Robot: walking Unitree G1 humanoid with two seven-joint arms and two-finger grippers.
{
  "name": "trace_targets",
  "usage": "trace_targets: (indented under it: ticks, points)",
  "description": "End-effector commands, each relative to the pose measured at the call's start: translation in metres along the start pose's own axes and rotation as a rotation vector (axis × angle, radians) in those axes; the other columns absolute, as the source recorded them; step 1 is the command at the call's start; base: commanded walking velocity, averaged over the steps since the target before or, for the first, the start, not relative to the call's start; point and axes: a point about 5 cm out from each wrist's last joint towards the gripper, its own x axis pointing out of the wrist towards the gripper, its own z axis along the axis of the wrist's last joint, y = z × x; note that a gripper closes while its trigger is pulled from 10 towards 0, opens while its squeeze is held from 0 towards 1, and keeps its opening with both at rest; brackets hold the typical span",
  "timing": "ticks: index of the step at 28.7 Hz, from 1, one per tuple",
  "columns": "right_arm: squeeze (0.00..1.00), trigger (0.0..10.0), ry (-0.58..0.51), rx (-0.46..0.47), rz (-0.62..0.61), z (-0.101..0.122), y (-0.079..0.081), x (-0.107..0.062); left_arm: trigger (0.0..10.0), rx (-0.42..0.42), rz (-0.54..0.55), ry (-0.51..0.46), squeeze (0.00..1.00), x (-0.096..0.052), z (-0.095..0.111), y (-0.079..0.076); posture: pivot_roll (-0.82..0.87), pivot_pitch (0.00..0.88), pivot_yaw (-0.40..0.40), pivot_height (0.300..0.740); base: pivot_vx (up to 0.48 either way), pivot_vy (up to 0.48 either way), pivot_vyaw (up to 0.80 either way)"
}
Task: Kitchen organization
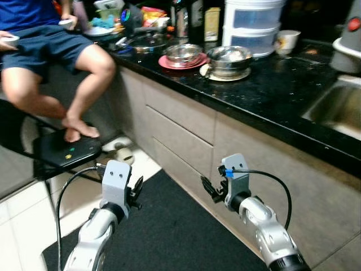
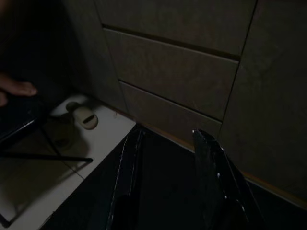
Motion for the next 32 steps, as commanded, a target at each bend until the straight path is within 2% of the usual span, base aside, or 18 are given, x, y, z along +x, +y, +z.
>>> trace_targets:
  ticks: [1,10,14,22,32]
  points:
    - [0.00,10.0,-0.008,0.014,0.011,-0.0002,0.0026,0.0012,10.0,0.017,0.010,0.004,0.00,-0.0007,-0.0017,0.0042,-0.05,0.000,0.028,0.740,0.000,0.000,0.79]
    - [0.00,10.0,-0.031,0.025,0.009,0.0019,0.0011,0.0025,10.0,0.014,-0.026,-0.016,0.00,0.0034,0.0005,0.0022,-0.05,0.000,0.025,0.740,0.000,0.000,0.76]
    - [0.00,10.0,-0.037,0.039,0.000,0.0022,-0.0008,0.0019,10.0,0.019,-0.045,-0.027,0.00,0.0038,0.0015,0.0002,-0.05,0.000,0.025,0.740,0.000,0.000,0.00]
    - [0.00,10.0,-0.043,0.050,0.006,0.0023,-0.0013,0.0025,10.0,0.026,-0.060,-0.033,0.00,0.0044,0.0019,-0.0011,-0.05,0.000,0.027,0.740,0.297,0.000,0.00]
    - [0.00,10.0,-0.102,0.098,0.063,0.0071,0.0036,0.0009,10.0,0.033,-0.070,-0.036,0.00,0.0041,0.0010,-0.0009,-0.05,0.000,0.033,0.740,0.316,0.000,0.00]
